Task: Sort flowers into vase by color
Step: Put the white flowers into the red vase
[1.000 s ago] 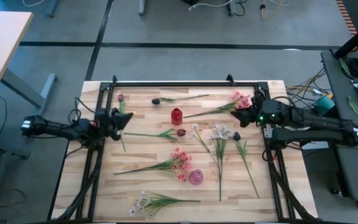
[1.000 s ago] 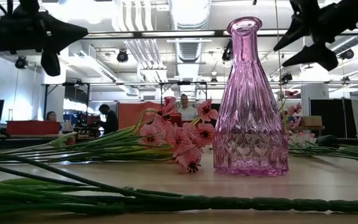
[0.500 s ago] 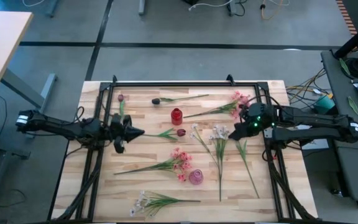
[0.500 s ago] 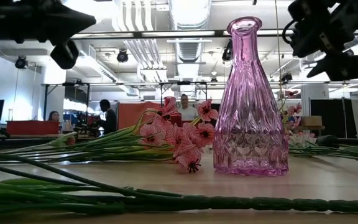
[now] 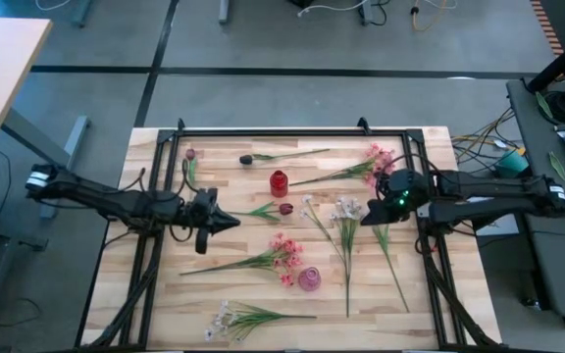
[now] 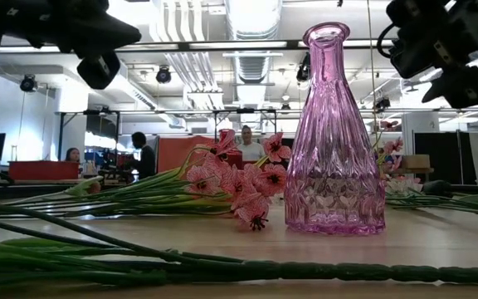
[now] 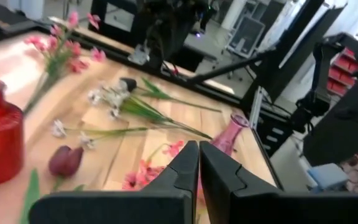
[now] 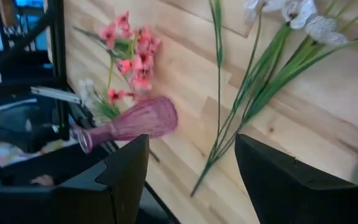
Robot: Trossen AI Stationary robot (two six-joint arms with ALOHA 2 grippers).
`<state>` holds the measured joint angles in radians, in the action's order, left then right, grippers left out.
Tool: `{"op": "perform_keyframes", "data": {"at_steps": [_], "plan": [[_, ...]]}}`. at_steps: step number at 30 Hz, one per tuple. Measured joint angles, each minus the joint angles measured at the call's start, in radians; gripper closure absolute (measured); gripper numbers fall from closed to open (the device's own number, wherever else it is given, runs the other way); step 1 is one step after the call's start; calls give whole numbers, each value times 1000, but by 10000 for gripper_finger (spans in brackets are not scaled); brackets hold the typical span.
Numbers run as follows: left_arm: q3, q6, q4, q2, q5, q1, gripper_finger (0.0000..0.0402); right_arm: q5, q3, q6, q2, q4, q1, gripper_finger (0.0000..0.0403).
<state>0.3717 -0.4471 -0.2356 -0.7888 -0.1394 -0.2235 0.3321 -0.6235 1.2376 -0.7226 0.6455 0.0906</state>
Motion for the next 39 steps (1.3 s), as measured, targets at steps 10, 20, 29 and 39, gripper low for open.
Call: {"op": "perform_keyframes", "data": {"at_steps": [10, 20, 29, 39], "plan": [[164, 49, 95, -108, 1, -9, 402, -80, 11, -88, -107, -20, -40, 172], [301, 133, 343, -200, -105, -11, 402, -307, -189, -3, -363, 32, -206, 172], [288, 151, 357, -175, -113, -15, 402, -288, -396, 35, -621, 307, -256, 150], [287, 151, 430, -110, -113, -15, 402, -219, -443, 33, -804, 306, -261, 43]]}}
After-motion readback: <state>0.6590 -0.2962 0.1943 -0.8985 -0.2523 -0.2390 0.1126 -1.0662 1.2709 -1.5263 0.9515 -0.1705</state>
